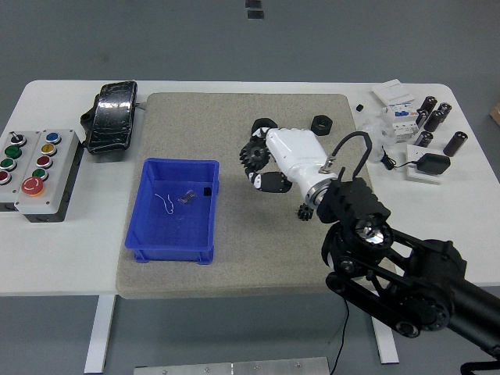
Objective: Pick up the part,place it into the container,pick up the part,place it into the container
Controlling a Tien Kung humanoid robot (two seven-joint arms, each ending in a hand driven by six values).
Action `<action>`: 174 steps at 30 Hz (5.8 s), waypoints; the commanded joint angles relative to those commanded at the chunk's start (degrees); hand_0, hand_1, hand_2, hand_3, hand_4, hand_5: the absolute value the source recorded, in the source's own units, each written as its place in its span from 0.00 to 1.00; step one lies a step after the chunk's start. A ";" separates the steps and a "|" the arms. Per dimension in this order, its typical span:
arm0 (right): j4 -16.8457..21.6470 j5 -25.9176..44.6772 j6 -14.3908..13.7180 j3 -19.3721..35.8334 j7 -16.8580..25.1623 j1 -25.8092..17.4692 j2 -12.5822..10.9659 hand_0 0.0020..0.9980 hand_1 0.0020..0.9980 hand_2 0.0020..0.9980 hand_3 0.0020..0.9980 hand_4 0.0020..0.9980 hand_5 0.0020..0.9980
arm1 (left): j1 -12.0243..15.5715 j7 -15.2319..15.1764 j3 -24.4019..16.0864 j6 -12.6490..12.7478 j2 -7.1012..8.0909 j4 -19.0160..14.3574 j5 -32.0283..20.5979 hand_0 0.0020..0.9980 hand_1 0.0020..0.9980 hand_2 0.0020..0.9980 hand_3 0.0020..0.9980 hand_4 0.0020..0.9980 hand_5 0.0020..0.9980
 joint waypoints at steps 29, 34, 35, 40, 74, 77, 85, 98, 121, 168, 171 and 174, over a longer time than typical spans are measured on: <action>-6.90 -3.90 6.29 -13.25 5.15 7.08 4.55 0.73 0.81 0.83 0.82 0.80 0.34 | 0.08 0.19 -0.67 -0.06 -0.04 0.00 0.95 0.65 0.54 0.55 0.61 0.67 0.28; -6.82 -3.51 6.66 -13.07 4.69 6.84 4.42 0.75 0.82 0.87 0.88 0.89 0.39 | 0.12 0.19 -0.79 -0.07 -0.03 0.00 1.11 0.65 0.54 0.55 0.61 0.67 0.27; -6.67 -3.46 6.45 -12.76 4.66 6.73 4.32 0.75 0.82 0.87 0.88 0.89 0.39 | 0.13 0.18 -0.79 -0.08 -0.03 0.00 1.11 0.65 0.54 0.55 0.61 0.67 0.27; -4.90 -2.42 3.54 -8.22 4.51 4.62 2.80 0.72 0.80 0.86 0.88 0.89 0.40 | 0.13 0.14 -0.75 -0.09 -0.07 0.00 1.06 0.65 0.54 0.55 0.61 0.67 0.27; -4.85 -1.83 4.33 8.39 -2.03 -14.45 -6.90 0.36 0.56 0.55 0.64 0.39 0.23 | -0.09 -0.04 -1.53 0.03 -0.24 0.00 1.17 0.64 0.53 0.55 0.61 0.65 0.28; -5.88 -1.73 3.59 8.04 -1.62 -14.42 -6.70 0.36 0.56 0.55 0.64 0.39 0.23 | -0.09 -0.03 -1.55 0.03 -0.25 0.00 1.17 0.64 0.53 0.55 0.61 0.65 0.28; -7.38 -1.50 2.56 7.08 -0.95 -14.50 -6.45 0.36 0.53 0.50 0.59 0.38 0.18 | -0.15 -0.11 -1.35 0.02 -0.21 0.00 1.17 0.64 0.53 0.55 0.61 0.65 0.29; -3.18 -1.80 -1.29 6.33 0.80 -13.34 -7.52 0.34 0.49 0.35 0.46 0.37 0.08 | -0.12 -0.20 -1.18 0.02 -0.25 0.00 1.17 0.65 0.54 0.55 0.61 0.64 0.29; -7.33 0.17 -0.99 -15.04 6.71 5.85 3.61 0.68 0.78 0.82 0.73 0.39 0.20 | -0.08 0.26 -1.81 -0.12 -0.30 0.00 1.17 0.64 0.54 0.55 0.61 0.64 0.32; -9.12 37.81 -13.17 42.99 36.56 -30.26 -1.25 0.66 0.74 0.77 0.75 0.76 0.30 | -0.18 -0.85 -1.49 -0.11 0.52 0.00 1.17 0.64 0.54 0.55 0.61 0.64 0.32; -8.72 39.31 -13.40 46.62 37.75 -30.33 -1.38 0.67 0.72 0.76 0.74 0.79 0.35 | -0.33 -0.97 -1.17 -0.23 0.78 0.00 1.17 0.64 0.54 0.55 0.61 0.64 0.32; -8.03 43.72 -12.82 46.82 40.88 -30.59 -0.71 0.67 0.72 0.76 0.74 0.79 0.35 | -0.22 -1.02 -1.18 -0.28 1.05 0.00 1.17 0.64 0.54 0.55 0.61 0.64 0.32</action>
